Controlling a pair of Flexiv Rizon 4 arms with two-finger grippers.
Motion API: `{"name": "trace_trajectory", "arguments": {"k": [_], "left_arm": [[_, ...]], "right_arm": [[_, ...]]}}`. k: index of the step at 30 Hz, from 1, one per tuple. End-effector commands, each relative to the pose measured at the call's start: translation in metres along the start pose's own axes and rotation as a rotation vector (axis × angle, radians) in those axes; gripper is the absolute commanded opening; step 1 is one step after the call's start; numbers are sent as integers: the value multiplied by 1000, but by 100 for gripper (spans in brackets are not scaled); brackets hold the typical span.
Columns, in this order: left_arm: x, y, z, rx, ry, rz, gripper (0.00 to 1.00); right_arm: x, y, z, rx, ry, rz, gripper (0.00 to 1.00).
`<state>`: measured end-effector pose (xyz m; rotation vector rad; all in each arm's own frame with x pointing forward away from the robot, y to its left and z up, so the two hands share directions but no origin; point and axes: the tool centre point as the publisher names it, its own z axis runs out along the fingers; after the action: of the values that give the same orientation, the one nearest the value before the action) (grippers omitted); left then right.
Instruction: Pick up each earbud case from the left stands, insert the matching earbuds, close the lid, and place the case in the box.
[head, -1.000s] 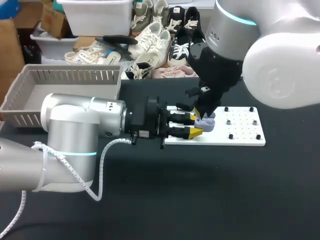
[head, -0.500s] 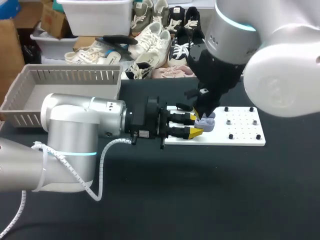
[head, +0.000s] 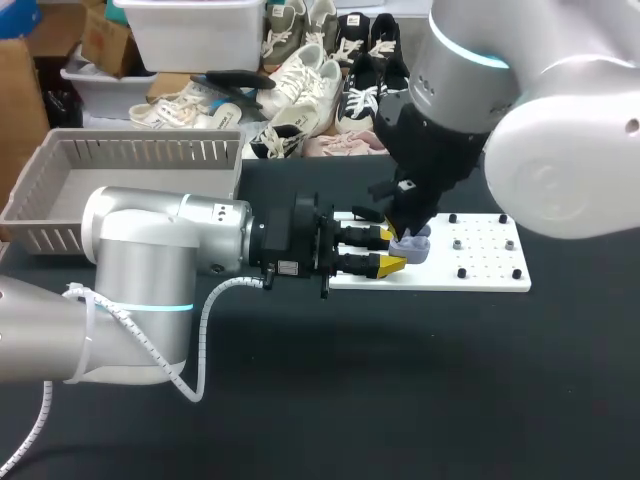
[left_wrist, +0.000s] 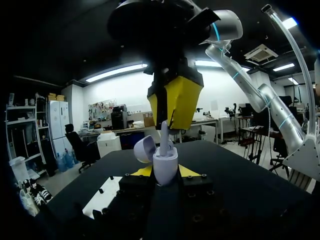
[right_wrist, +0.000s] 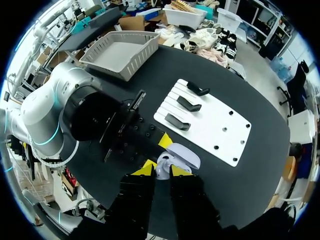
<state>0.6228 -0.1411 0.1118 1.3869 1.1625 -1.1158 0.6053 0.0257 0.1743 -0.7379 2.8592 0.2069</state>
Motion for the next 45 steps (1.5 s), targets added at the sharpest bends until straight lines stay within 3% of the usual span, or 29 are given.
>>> {"name": "trace_trajectory", "arguments": {"k": [1,41,43,45], "left_arm": [[1,0,0,-2,-3,1,0],[1,0,0,-2,-3,1,0],[1,0,0,-2,-3,1,0],[1,0,0,-2,-3,1,0]], "right_arm": [[0,1,1,6,-4,5,0],[0,-4,15,5,32,17,0],[0,-4,15,7,30,19,26],[0,-4,15,9,25,20,38]]}}
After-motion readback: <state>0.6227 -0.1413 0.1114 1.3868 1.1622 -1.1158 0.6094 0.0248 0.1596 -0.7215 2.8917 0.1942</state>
